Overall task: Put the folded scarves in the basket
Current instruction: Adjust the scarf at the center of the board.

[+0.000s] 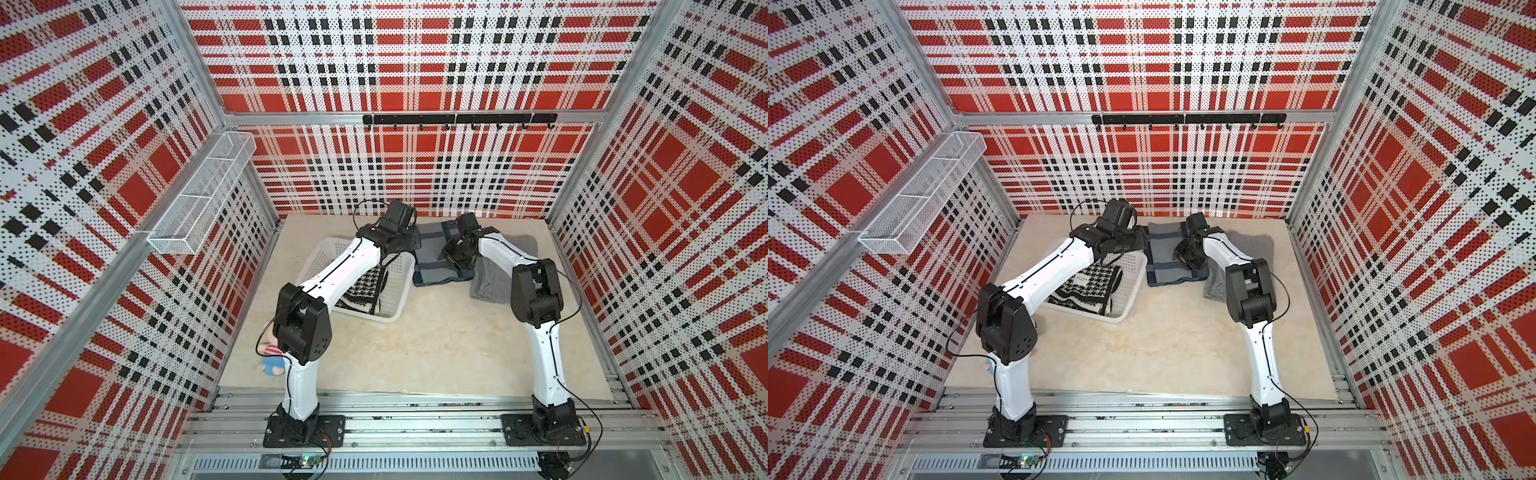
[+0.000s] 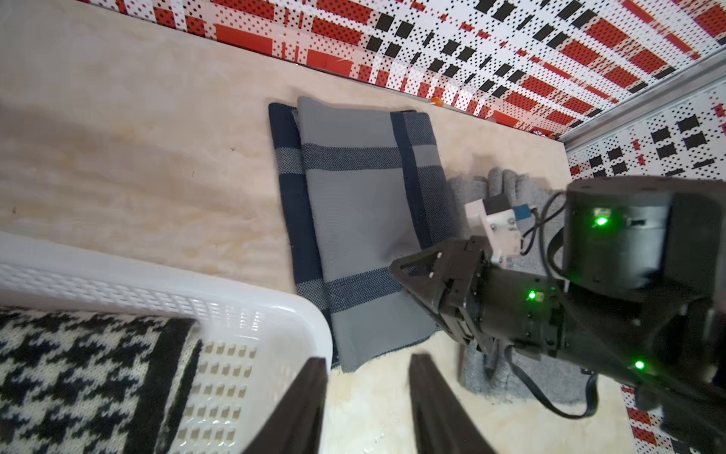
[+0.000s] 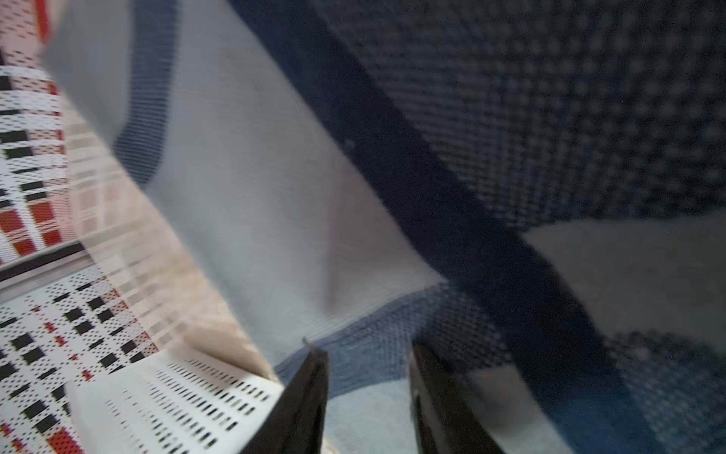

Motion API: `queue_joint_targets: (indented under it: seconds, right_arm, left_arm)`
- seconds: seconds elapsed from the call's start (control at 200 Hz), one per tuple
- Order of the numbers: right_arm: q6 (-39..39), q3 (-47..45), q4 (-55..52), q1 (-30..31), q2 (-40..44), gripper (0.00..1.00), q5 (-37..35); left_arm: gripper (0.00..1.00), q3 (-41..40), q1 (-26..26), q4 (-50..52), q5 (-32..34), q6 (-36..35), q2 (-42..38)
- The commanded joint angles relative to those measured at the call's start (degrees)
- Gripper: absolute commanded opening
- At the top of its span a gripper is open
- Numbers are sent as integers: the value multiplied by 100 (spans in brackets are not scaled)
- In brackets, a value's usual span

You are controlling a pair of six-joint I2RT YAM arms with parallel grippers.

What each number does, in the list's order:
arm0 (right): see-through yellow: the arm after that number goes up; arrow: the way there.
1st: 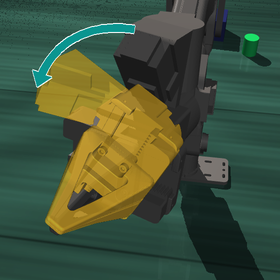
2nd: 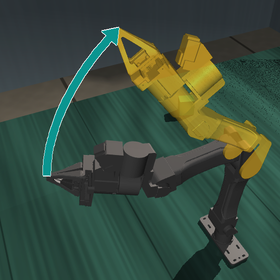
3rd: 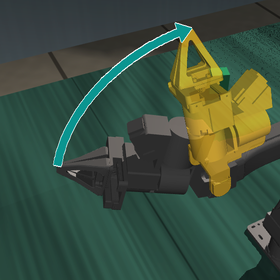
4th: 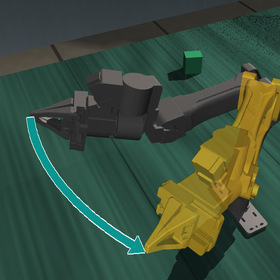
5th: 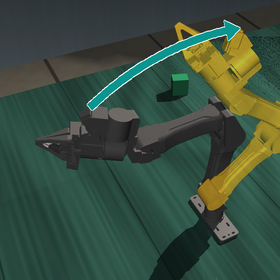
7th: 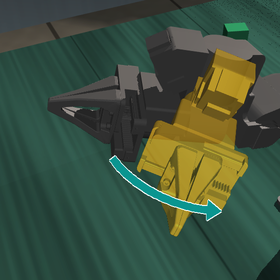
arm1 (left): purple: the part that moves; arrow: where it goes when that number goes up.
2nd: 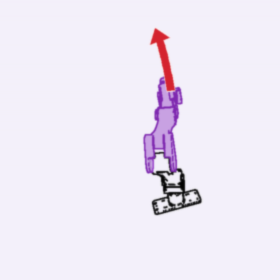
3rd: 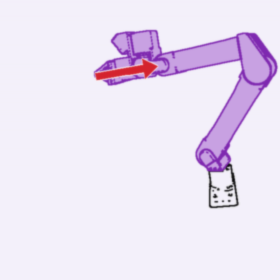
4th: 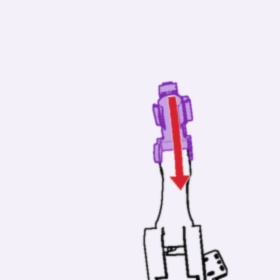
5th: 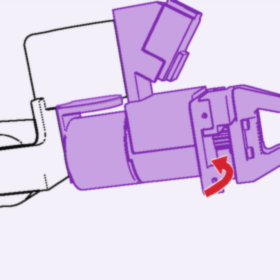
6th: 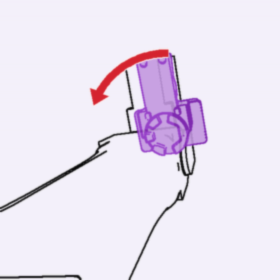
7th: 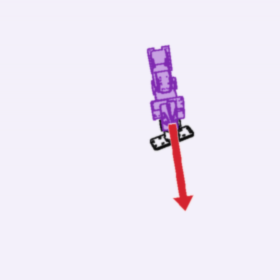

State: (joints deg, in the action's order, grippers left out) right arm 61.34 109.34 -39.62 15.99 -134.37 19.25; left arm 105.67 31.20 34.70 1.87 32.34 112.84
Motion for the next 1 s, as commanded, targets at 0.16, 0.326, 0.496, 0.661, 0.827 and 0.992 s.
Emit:
queue_joint_targets:
  seconds: [0.16,0.326,0.496,0.661,0.827,0.992]
  right_arm:
    - [26,-1191,-445,59,427,38,83]
    - [-147,-2308,-509,144,939,37,402]
    - [-830,-2793,-1075,321,1254,37,432]
    - [-1062,-3622,-1173,32,1965,36,270]
    - [-1886,-3747,-1911,-54,2230,37,102]
    - [-1991,-4569,-2266,-295,3095,37,-567]
  left_arm:
    - [40,104,-164,114,-100,-144,-76]
    - [40,-19,-187,108,-185,-126,-127]
    - [39,-175,-180,94,-207,-140,-222]
    - [39,-203,-151,65,-254,-152,-286]
    - [39,-169,-61,69,-192,-232,-308]
    - [39,-126,-4,72,-83,-309,-355]
